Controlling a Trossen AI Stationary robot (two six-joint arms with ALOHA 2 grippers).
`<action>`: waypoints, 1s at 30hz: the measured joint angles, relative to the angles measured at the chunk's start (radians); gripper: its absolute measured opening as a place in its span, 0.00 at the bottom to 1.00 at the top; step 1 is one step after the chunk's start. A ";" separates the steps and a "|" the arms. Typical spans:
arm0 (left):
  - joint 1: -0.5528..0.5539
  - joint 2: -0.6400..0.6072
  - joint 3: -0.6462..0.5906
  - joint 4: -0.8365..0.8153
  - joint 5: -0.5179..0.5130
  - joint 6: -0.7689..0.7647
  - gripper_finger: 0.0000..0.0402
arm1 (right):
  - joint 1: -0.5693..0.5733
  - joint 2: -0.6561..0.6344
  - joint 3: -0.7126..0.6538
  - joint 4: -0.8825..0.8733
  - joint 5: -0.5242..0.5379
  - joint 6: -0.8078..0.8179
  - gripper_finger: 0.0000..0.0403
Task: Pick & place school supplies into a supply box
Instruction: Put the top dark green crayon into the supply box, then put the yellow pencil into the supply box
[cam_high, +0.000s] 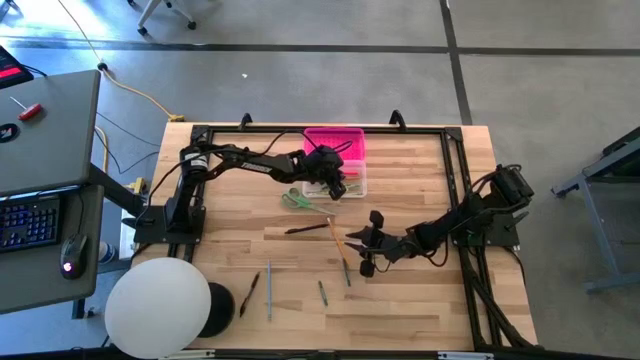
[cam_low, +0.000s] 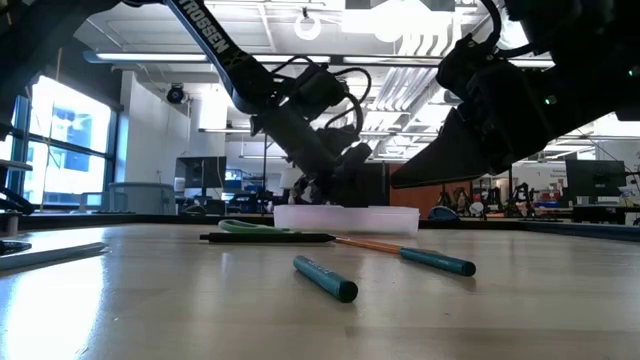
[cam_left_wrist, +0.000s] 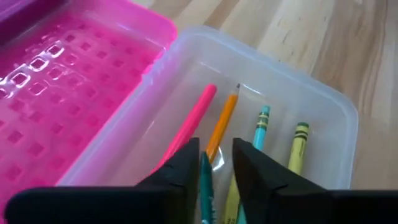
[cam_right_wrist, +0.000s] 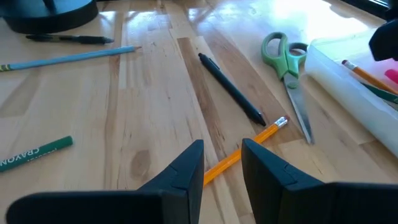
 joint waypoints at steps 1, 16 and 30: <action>0.000 0.000 0.000 0.000 -0.004 0.000 0.35 | 0.000 0.000 0.000 0.000 0.000 0.000 0.22; 0.000 -0.081 0.057 0.064 0.024 0.086 0.55 | 0.038 0.070 0.086 -0.113 0.018 0.181 0.22; 0.000 -0.089 0.146 -0.132 0.025 0.087 0.56 | 0.026 0.207 0.369 -0.568 0.224 0.362 0.22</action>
